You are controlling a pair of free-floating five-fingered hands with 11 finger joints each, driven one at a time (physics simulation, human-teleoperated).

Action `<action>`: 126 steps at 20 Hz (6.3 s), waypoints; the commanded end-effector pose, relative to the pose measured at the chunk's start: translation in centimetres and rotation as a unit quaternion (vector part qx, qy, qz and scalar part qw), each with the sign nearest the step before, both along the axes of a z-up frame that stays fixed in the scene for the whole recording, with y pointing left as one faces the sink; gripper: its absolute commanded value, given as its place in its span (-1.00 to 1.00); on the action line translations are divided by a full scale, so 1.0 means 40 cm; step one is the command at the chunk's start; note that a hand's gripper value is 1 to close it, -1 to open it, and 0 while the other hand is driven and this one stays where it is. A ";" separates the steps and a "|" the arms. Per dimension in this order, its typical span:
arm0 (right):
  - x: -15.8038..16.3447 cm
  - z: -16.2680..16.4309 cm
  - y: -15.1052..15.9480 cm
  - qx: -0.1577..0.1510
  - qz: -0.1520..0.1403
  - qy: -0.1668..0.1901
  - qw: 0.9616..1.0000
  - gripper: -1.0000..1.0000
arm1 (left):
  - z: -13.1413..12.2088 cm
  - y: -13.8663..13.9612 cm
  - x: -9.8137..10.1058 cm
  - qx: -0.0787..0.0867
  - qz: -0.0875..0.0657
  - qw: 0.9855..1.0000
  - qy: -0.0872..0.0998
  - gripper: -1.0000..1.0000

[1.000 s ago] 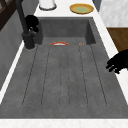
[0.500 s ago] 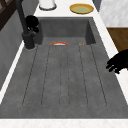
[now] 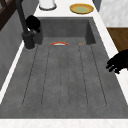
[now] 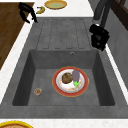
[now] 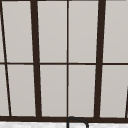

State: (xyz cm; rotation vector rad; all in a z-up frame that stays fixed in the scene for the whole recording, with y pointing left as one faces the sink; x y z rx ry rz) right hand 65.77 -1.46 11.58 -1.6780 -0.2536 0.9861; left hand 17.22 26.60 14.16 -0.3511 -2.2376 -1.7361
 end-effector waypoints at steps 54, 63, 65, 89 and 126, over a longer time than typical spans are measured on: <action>0.018 0.006 0.048 -0.107 -0.226 -0.225 0.942 -1.00 | 0.000 0.000 0.000 0.000 0.000 1.000 0.000 0.00; -0.037 0.082 -0.023 -0.023 -0.237 -0.194 0.952 -1.00 | 0.000 0.000 0.000 0.000 0.000 1.000 0.000 0.00; -0.055 0.095 -0.039 -0.014 -0.238 -0.188 0.953 -1.00 | 0.000 0.000 0.000 0.000 0.000 1.000 0.000 0.00; -0.257 -0.004 -0.096 0.107 -0.156 -0.093 0.977 -1.00 | 0.000 0.000 0.000 0.000 0.000 1.000 0.000 0.00; -0.416 -0.371 -0.213 0.304 -0.065 0.018 0.950 -1.00 | 0.000 0.000 0.000 0.000 0.000 1.000 0.000 0.00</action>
